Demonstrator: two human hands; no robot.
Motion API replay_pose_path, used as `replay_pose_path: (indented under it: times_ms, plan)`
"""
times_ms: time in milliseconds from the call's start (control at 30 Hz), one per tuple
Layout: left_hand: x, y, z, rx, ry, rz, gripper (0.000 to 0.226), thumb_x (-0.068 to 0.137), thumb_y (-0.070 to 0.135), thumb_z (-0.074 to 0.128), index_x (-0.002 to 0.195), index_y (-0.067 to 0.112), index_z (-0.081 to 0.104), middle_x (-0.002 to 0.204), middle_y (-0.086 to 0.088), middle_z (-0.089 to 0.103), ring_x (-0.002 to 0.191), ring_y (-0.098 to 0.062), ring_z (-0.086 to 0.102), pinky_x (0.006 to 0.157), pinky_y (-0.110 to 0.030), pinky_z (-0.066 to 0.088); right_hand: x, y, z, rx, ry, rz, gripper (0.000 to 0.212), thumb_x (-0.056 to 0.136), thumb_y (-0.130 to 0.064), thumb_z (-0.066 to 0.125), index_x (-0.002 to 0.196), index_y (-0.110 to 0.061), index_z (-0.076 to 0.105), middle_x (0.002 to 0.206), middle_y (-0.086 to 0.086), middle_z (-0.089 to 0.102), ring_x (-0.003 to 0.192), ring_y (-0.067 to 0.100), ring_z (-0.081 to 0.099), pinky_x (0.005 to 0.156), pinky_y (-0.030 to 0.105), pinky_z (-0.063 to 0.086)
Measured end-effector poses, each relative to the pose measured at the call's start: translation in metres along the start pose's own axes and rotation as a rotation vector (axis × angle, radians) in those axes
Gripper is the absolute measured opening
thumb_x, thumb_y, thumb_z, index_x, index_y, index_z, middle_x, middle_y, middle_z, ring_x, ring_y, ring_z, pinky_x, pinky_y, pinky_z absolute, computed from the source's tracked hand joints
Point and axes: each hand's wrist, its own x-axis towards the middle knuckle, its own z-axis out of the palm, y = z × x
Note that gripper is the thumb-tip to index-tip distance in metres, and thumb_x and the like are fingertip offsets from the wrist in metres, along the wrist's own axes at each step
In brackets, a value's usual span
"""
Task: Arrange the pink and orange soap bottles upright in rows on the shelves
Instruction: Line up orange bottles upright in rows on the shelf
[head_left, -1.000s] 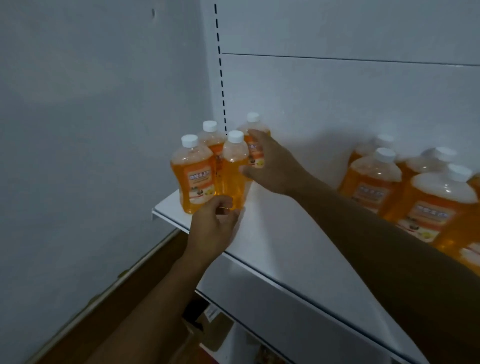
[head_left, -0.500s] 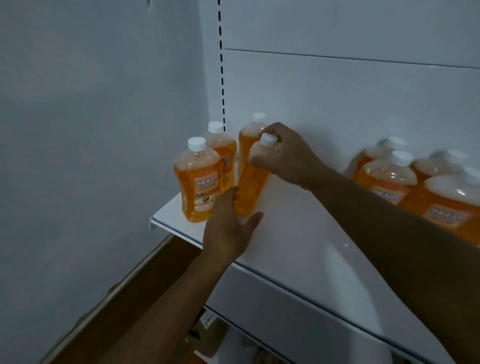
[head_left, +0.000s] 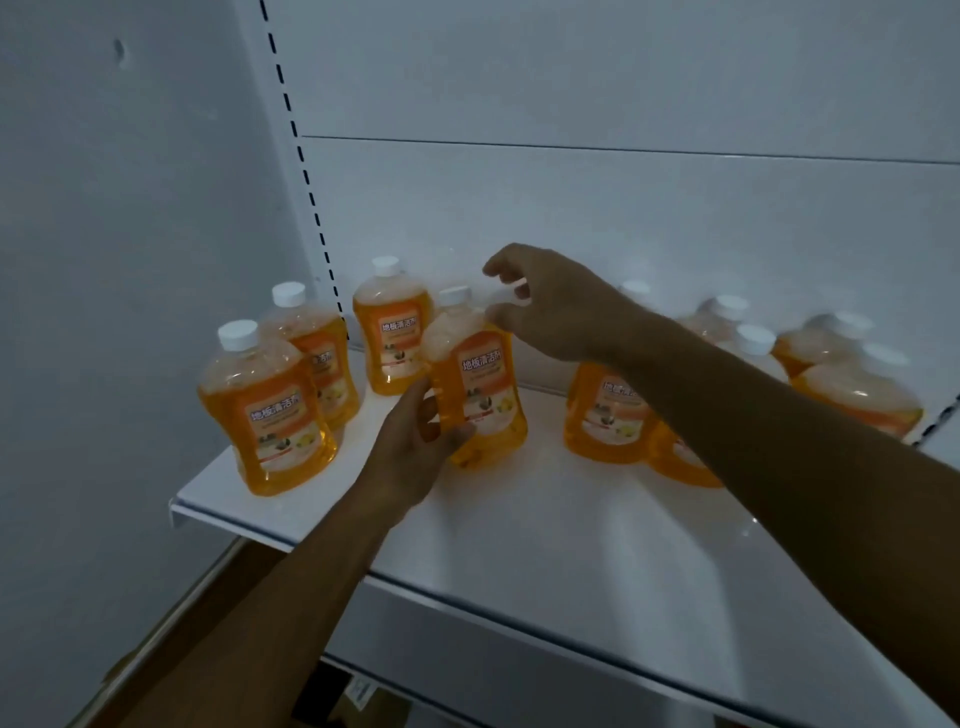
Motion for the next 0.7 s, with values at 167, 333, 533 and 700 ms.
replay_pose_path:
  times_ms: [167,333,533,700]
  plan:
    - [0.01,0.012,-0.001,-0.007,-0.149,0.05,0.058,0.084,-0.002,0.063,0.136,0.018,0.045,0.125,-0.004,0.064,0.115,-0.02,0.062,0.087,-0.031,0.054,0.002,0.011,-0.008,-0.058,-0.099,-0.023,0.085,0.083,-0.028,0.074,0.15,-0.02,0.024,0.147,0.007,0.042,0.13,0.024,0.044,0.092,0.028,0.04]
    - [0.034,0.013,0.012,0.118,-0.24,0.102,0.056,0.087,0.004,0.063,0.134,0.028,0.045,0.121,0.014,0.065,0.115,-0.006,0.06,0.082,-0.021,0.054,0.006,0.022,-0.01,-0.182,0.012,-0.056,0.066,0.082,-0.022,0.074,0.14,-0.021,0.042,0.128,0.007,0.057,0.109,0.021,0.057,0.084,0.029,0.048]
    - [0.083,0.009,0.031,0.282,-0.185,0.189,0.056,0.078,0.017,0.077,0.126,0.025,0.051,0.115,0.008,0.063,0.107,-0.015,0.064,0.087,-0.043,0.057,0.015,0.033,-0.015,-0.289,0.123,0.018,0.051,0.084,-0.027,0.072,0.128,-0.02,0.047,0.112,0.005,0.06,0.096,0.022,0.059,0.082,0.041,0.055]
    - [0.109,0.003,0.04,0.182,-0.197,0.192,0.055,0.079,0.006,0.075,0.126,0.019,0.05,0.104,0.019,0.061,0.095,-0.002,0.064,0.075,-0.021,0.055,0.024,0.034,-0.01,-0.512,0.169,0.12,0.054,0.086,-0.028,0.069,0.131,-0.021,0.04,0.111,0.006,0.06,0.094,0.023,0.059,0.081,0.039,0.055]
